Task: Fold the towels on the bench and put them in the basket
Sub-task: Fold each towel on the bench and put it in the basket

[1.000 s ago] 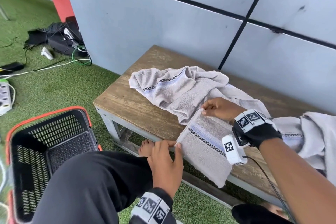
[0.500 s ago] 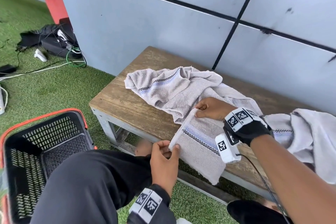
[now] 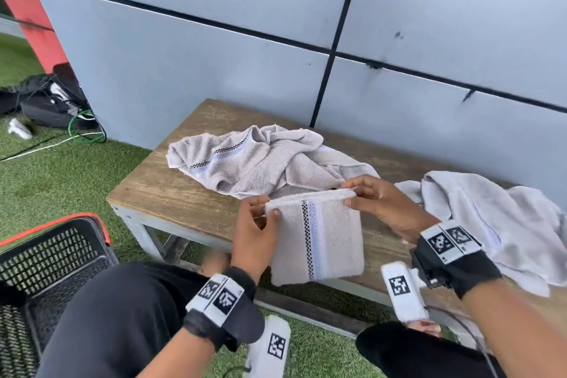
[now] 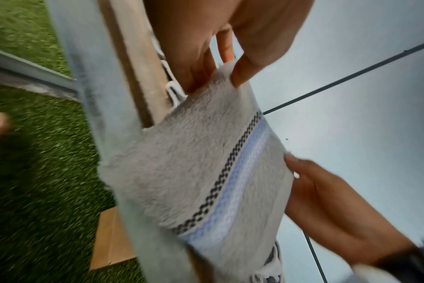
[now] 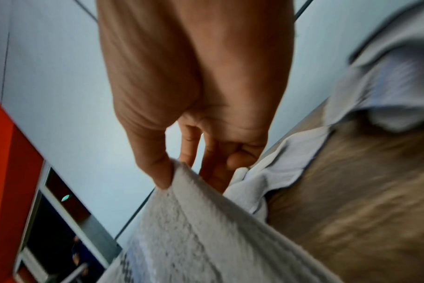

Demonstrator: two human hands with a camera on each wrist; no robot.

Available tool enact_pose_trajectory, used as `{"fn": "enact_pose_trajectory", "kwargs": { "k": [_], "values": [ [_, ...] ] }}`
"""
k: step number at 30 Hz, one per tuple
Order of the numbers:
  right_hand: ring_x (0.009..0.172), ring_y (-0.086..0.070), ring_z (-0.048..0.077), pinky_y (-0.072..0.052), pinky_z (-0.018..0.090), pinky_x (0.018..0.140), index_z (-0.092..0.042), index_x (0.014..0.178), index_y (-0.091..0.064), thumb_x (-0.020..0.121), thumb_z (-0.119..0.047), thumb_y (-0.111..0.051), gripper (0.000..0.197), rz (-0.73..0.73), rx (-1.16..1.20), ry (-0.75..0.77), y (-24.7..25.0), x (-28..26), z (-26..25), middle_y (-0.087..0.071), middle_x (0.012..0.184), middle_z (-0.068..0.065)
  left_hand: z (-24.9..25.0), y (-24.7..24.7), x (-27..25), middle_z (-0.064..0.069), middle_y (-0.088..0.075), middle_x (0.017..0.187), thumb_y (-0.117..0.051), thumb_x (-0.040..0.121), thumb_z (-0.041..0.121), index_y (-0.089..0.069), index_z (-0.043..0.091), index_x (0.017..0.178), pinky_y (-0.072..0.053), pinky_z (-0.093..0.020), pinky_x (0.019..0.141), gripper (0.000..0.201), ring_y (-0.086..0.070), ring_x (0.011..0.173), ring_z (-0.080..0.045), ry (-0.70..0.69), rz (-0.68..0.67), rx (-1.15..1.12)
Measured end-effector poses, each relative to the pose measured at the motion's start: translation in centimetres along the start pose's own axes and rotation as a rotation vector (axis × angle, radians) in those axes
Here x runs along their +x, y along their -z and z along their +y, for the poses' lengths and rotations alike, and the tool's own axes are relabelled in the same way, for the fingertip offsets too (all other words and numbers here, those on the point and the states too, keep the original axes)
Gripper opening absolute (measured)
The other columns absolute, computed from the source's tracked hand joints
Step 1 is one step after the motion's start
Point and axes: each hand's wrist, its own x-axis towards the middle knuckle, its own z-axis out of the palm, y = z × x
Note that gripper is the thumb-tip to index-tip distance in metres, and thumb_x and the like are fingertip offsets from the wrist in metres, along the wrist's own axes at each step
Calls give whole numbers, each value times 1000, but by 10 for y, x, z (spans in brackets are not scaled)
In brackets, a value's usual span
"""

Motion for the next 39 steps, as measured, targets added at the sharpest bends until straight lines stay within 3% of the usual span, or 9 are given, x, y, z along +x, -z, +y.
{"fn": "enact_pose_trajectory", "kwargs": {
  "k": [3, 5, 9, 12, 18, 21, 29, 33, 39],
  "values": [
    [75, -63, -2, -47, 14, 68, -18, 101, -61, 82, -11, -68, 21, 84, 20, -21, 23, -29, 10, -70, 94, -2, 18, -19, 17, 1, -64, 93, -63, 86, 18, -53, 31, 93, -51, -29, 76, 18, -60, 87, -11, -82, -176, 125],
    [62, -59, 0, -46, 18, 55, -18, 100, -62, 82, -12, -67, 19, 136, 18, -53, 36, -43, 21, -69, 89, -2, 26, -35, 24, 1, -65, 92, -63, 86, 17, -54, 28, 92, -49, -24, 71, 16, -61, 83, -12, -126, -286, 214],
    [64, -56, 9, -43, 23, 51, -17, 95, -63, 82, -10, -68, 15, 195, 59, -162, 57, -53, 47, -66, 88, 4, 31, -62, 36, 3, -60, 91, -60, 88, 16, -55, 20, 103, -41, -9, 61, 17, -56, 79, -9, -154, -601, 432],
    [68, -55, 15, -44, 22, 48, -14, 92, -61, 83, -8, -67, 12, 171, 60, -288, 64, -53, 65, -62, 90, 8, 23, -79, 39, 9, -52, 90, -58, 90, 16, -56, 18, 109, -38, -18, 63, 20, -51, 83, -11, -206, -764, 631],
    [90, -62, 17, -55, 23, 61, -18, 102, -61, 84, -20, -67, 19, 148, -332, -302, 62, -47, 81, -61, 101, 1, -2, -96, 47, 5, -54, 92, -57, 89, 19, -58, 17, 101, -35, -23, 74, 12, -52, 90, -14, -242, -801, 821],
    [84, -56, 11, -38, 15, 62, -23, 101, -63, 84, -28, -67, 18, 158, -639, -195, 60, -44, 84, -59, 89, -6, -3, -99, 54, 6, -48, 94, -55, 91, 23, -60, 17, 104, -35, -24, 75, 15, -49, 90, -13, -372, -874, 984],
    [91, -51, 9, -40, 26, 80, -17, 111, -64, 89, -30, -60, 26, 0, -775, -122, 63, -37, 96, -53, 99, -8, -5, -101, 63, 0, -60, 104, -57, 91, 19, -66, 12, 108, -38, -22, 82, 20, -53, 94, -13, -516, -956, 981],
    [85, -50, 10, -43, 29, 78, -19, 96, -62, 86, -26, -63, 12, 23, -774, -68, 64, -36, 97, -47, 91, -10, -5, -104, 61, 3, -56, 91, -58, 90, 15, -62, 9, 94, -33, -22, 69, 8, -48, 83, -11, -524, -916, 967],
    [83, -56, 10, -48, 33, 76, -25, 89, -55, 87, -25, -61, 6, 12, -732, -2, 67, -37, 99, -58, 88, -9, -8, -103, 62, 2, -57, 85, -58, 89, 13, -58, 12, 83, -36, -15, 59, 6, -49, 71, -6, -476, -882, 901]
  ]
}}
